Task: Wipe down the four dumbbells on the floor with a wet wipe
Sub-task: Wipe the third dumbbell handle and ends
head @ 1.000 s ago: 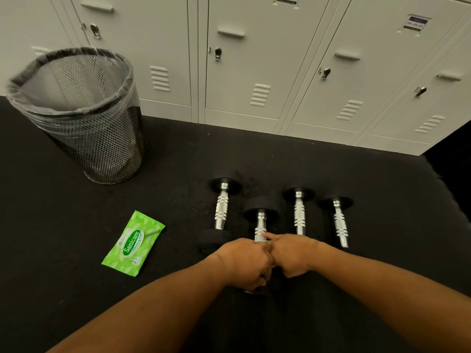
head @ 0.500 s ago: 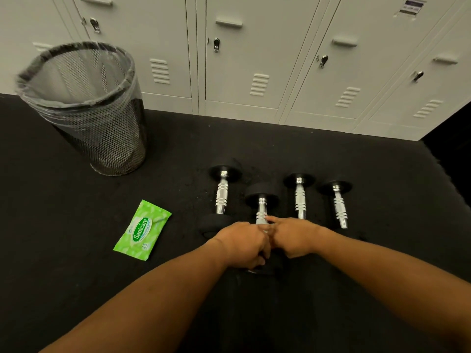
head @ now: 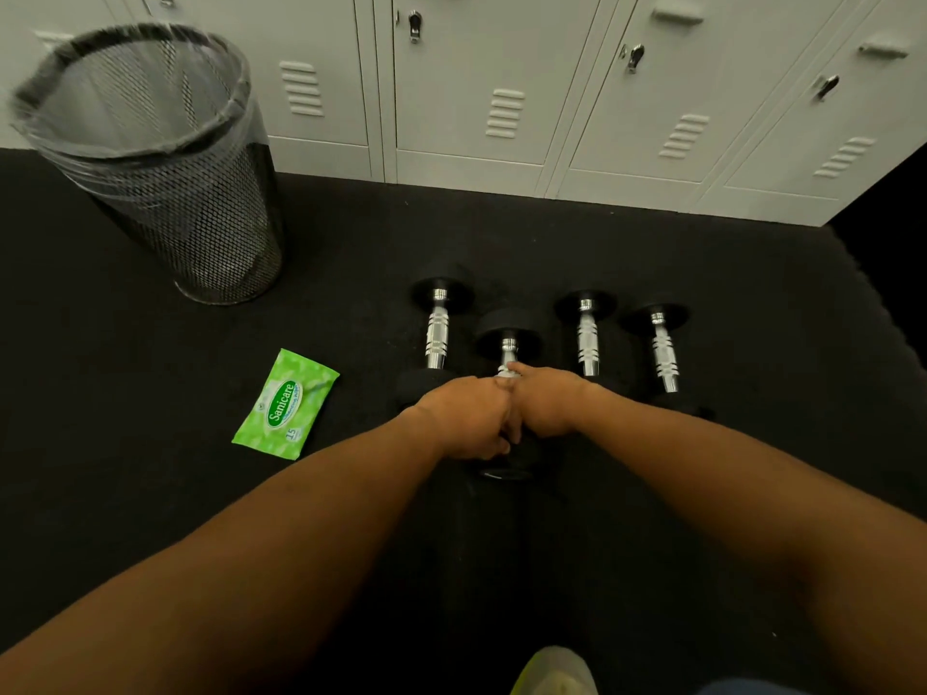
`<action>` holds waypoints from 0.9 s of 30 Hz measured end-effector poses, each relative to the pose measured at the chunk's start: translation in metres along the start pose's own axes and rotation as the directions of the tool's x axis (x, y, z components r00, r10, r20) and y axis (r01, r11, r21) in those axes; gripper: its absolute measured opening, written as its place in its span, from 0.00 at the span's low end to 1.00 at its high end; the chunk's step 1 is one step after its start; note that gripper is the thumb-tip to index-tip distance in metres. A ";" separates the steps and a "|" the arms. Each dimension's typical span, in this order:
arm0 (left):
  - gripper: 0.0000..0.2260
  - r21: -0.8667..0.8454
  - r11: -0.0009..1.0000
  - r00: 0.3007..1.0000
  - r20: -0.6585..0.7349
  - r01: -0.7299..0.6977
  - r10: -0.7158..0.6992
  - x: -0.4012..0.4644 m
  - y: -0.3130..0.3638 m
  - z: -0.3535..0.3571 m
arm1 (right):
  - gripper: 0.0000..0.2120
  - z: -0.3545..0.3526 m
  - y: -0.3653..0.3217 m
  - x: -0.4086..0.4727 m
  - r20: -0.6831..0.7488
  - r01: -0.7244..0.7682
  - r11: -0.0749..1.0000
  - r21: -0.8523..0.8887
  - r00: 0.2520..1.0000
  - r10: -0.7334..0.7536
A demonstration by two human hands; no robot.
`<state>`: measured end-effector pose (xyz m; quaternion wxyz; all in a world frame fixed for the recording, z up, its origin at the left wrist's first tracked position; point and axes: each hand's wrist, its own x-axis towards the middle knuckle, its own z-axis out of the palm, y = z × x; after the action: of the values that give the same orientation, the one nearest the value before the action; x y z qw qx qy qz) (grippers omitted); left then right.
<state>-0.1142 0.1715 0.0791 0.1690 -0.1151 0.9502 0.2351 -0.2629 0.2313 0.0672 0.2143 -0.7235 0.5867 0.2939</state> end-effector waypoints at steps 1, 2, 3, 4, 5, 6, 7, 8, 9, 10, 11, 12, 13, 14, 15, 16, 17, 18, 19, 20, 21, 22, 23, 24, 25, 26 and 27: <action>0.12 0.001 1.000 1.000 -0.002 0.000 0.000 -0.001 -0.001 0.000 | 0.25 -0.001 0.001 -0.003 -0.004 0.026 1.000 -0.011 1.000 -0.026; 0.13 0.002 1.000 1.000 -0.005 -0.004 0.004 -0.001 -0.001 0.000 | 0.25 -0.001 0.003 -0.009 -0.001 0.057 0.998 -0.025 0.998 -0.057; 0.13 0.005 1.000 1.000 -0.009 -0.008 0.008 -0.001 -0.002 0.000 | 0.24 -0.001 0.005 -0.014 0.011 0.088 0.995 -0.046 0.996 -0.087; 0.13 0.012 1.000 1.000 -0.013 -0.010 0.010 -0.001 -0.001 0.001 | 0.23 0.001 0.007 -0.018 0.015 0.121 0.991 -0.063 0.993 -0.120; 0.13 0.022 1.000 1.000 -0.016 -0.009 0.009 0.000 -0.001 0.002 | 0.23 0.003 0.011 -0.022 0.014 0.157 0.984 -0.083 0.988 -0.157; 0.13 0.030 1.000 1.000 -0.021 -0.007 0.007 0.002 0.000 0.003 | 0.24 0.007 0.014 -0.024 0.017 0.197 0.975 -0.104 0.980 -0.196; 0.13 0.029 1.000 1.000 -0.027 -0.006 0.007 0.004 0.000 0.005 | 0.25 0.011 0.018 -0.025 0.013 0.237 0.963 -0.129 0.971 -0.238; 0.12 0.024 1.000 1.000 -0.029 -0.003 0.004 0.006 0.000 0.006 | 0.26 0.016 0.023 -0.025 0.008 0.266 0.952 -0.150 0.963 -0.268; 0.12 0.017 1.000 1.000 -0.029 0.000 0.001 0.007 0.000 0.006 | 0.26 0.019 0.028 -0.025 0.003 0.282 0.946 -0.160 0.958 -0.285; 0.12 0.014 1.000 1.000 -0.028 0.000 0.000 0.008 0.001 0.005 | 0.26 0.021 0.032 -0.024 0.002 0.286 0.945 -0.160 0.957 -0.290; 0.12 0.014 1.000 1.000 -0.030 -0.004 0.004 0.009 0.000 0.004 | 0.25 0.019 0.032 -0.023 -0.001 0.289 0.944 -0.159 0.956 -0.293; 0.12 0.016 1.000 0.999 -0.032 -0.011 0.011 0.010 0.000 0.003 | 0.24 0.016 0.030 -0.021 0.016 0.286 0.944 -0.161 0.958 -0.288; 0.13 0.022 1.000 0.999 -0.032 -0.020 0.020 0.011 0.000 0.002 | 0.23 0.012 0.026 -0.019 0.043 0.279 0.946 -0.167 0.960 -0.275; 0.13 0.027 0.999 0.999 -0.031 -0.024 0.024 0.011 0.000 0.001 | 0.21 0.009 0.022 -0.015 0.061 0.264 0.950 -0.167 0.965 -0.257; 0.13 0.024 1.000 0.999 -0.027 -0.019 0.020 0.012 -0.001 0.001 | 0.19 0.007 0.019 -0.011 0.073 0.230 0.960 -0.160 0.973 -0.221; 0.13 0.021 1.000 1.000 -0.023 -0.008 0.009 0.012 -0.002 0.001 | 0.18 0.006 0.017 -0.006 0.074 0.190 0.972 -0.136 0.981 -0.181; 0.13 0.016 1.000 1.000 -0.014 0.007 -0.007 0.012 -0.003 0.002 | 0.18 0.004 0.015 -0.001 0.074 0.162 0.980 -0.116 0.985 -0.154; 0.14 0.012 1.000 1.000 -0.001 0.019 -0.019 0.012 -0.005 0.002 | 0.18 0.002 0.014 0.003 0.064 0.147 0.985 -0.088 0.988 -0.142; 0.13 0.006 1.000 1.000 0.007 0.024 -0.024 0.012 -0.006 0.002 | 0.17 0.001 0.014 0.008 0.067 0.140 0.988 -0.071 0.988 -0.136; 0.13 0.003 1.000 1.000 0.011 0.023 -0.023 0.011 -0.007 0.001 | 0.17 -0.001 0.015 0.012 0.056 0.146 0.987 -0.067 0.988 -0.143; 0.13 -0.003 1.000 1.000 0.009 0.016 -0.016 0.010 -0.007 0.001 | 0.18 -0.003 0.016 0.016 0.052 0.154 0.983 -0.096 0.987 -0.149; 0.13 -0.008 1.000 1.000 0.009 0.006 -0.006 0.009 -0.007 -0.001 | 0.19 -0.003 0.018 0.021 0.036 0.161 0.980 -0.117 0.987 -0.158; 0.12 -0.017 1.000 1.000 0.007 -0.002 0.002 0.008 -0.007 -0.002 | 0.20 -0.003 0.020 0.026 0.026 0.157 0.976 -0.149 0.988 -0.155; 0.12 -0.028 1.000 1.000 0.005 -0.008 0.008 0.007 -0.007 -0.003 | 0.21 0.000 0.023 0.030 0.001 0.155 0.970 -0.187 0.987 -0.158; 0.12 -0.039 0.999 1.000 0.002 -0.008 0.008 0.007 -0.007 -0.002 | 0.22 0.003 0.026 0.031 -0.017 0.153 0.964 -0.219 0.987 -0.161; 0.12 -0.046 0.999 1.000 -0.005 -0.010 0.010 0.006 -0.007 -0.002 | 0.22 0.007 0.030 0.031 -0.048 0.160 0.963 -0.218 0.984 -0.174; 0.12 -0.048 0.999 1.000 -0.010 -0.010 0.009 0.006 -0.006 -0.001 | 0.22 0.010 0.034 0.028 -0.071 0.162 0.966 -0.204 0.981 -0.179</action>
<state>-0.1183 0.1653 0.0755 0.1606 -0.1157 0.9456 0.2582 -0.2939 0.2102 0.0417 0.1397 -0.8014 0.4991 0.2985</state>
